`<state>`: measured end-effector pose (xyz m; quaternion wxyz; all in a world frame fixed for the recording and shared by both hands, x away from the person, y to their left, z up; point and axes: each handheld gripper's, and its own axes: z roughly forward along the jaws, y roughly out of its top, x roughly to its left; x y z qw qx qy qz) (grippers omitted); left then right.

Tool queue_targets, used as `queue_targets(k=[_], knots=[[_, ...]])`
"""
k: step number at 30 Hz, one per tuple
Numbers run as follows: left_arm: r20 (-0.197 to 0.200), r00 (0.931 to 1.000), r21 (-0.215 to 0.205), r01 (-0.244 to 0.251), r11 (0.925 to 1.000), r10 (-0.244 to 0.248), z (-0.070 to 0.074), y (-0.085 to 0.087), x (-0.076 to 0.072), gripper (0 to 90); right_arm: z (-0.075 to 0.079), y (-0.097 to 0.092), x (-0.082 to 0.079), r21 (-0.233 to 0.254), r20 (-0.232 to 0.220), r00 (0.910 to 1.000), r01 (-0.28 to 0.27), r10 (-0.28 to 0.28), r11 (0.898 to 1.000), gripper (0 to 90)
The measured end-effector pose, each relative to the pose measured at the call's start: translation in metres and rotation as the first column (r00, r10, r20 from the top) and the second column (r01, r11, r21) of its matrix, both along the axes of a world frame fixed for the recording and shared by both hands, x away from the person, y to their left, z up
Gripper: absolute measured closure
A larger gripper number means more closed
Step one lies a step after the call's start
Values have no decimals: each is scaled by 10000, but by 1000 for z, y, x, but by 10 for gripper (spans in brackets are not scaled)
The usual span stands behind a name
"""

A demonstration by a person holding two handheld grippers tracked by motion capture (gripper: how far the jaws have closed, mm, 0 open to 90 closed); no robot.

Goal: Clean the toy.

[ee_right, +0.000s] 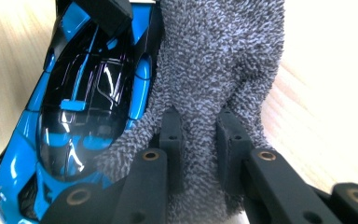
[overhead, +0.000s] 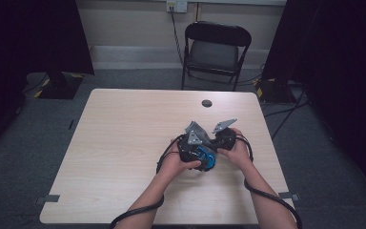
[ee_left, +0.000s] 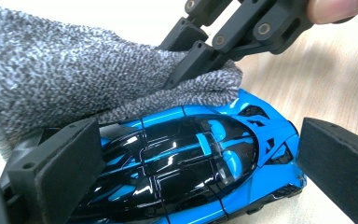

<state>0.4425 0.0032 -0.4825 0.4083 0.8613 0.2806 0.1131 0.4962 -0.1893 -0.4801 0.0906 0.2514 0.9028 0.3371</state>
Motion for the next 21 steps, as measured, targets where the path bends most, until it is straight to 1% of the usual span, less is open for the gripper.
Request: queue_targets(k=[8,17,21], knots=[[-68,10000,-71,7,10000,-7,0,-1,0,1,0,-8,-4,55,-4,9999,-163,163,9999,754],[14,10000,8,25,10000,-25,0,-1,-1,0,0,-19,-10,73,-53,9997,-221,221,9997,754],[-18,10000,11,14,10000,-14,0,-2,-1,1,0,-24,-13,105,-32,9996,-265,266,9996,754]])
